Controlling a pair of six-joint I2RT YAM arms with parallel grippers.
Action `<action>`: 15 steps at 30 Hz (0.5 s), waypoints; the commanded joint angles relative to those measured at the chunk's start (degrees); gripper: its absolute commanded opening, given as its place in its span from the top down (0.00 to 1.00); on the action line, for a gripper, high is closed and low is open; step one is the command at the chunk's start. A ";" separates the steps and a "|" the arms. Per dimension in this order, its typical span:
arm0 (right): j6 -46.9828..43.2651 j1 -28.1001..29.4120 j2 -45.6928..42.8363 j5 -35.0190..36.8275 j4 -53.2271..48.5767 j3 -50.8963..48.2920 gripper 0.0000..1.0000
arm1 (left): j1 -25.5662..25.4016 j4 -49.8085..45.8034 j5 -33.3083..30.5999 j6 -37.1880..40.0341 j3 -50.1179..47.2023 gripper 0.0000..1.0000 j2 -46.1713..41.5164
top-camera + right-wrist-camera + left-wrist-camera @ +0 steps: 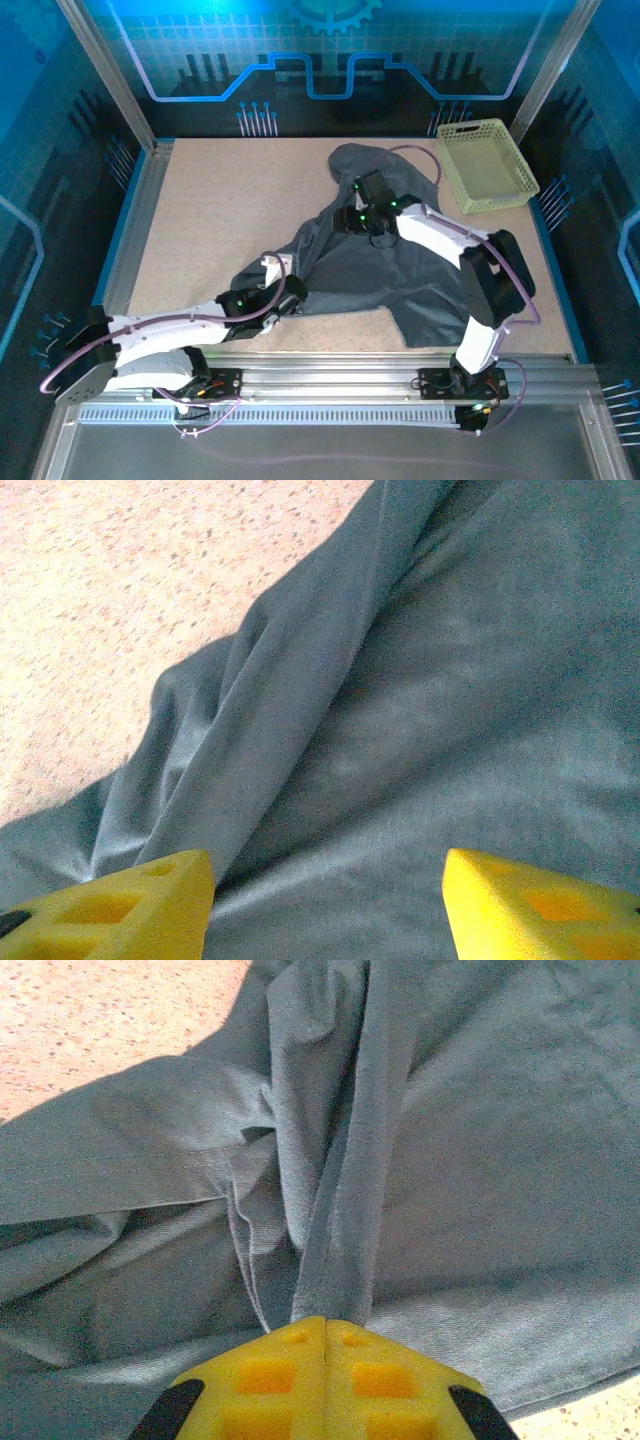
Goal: Fold the inside-out t-shirt
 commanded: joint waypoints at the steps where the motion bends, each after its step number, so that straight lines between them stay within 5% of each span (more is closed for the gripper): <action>1: -1.91 -3.00 5.56 3.86 -3.37 5.90 0.37 | 0.08 0.63 -3.32 -1.58 -0.37 1.00 -2.15; 8: -1.06 -11.15 16.25 3.09 -8.92 16.19 0.37 | 6.24 -3.61 -2.78 -1.14 0.15 1.00 -5.60; 15: 2.11 -13.36 16.38 6.11 -12.91 12.75 0.37 | 17.73 -7.76 2.23 -1.74 -1.92 1.00 -12.25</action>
